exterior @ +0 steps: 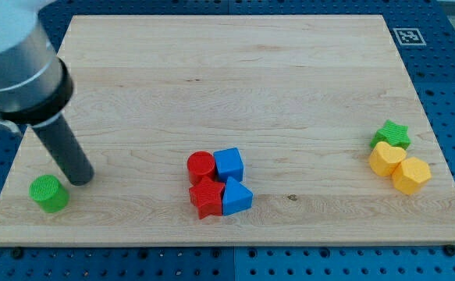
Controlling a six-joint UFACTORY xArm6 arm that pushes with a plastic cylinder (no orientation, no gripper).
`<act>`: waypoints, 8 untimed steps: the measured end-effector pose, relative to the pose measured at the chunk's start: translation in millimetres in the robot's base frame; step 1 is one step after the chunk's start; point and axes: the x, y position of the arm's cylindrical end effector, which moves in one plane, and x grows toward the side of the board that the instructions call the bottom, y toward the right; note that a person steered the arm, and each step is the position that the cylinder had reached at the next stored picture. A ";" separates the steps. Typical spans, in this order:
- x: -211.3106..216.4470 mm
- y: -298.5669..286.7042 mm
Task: Move your arm to the left center of the board
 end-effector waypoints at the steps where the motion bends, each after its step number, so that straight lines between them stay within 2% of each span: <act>1: 9.5 -23.6; 3: 1.0 -19.3; 4: -43.2 -15.2; 5: -69.0 -15.1; 8: -80.5 -15.1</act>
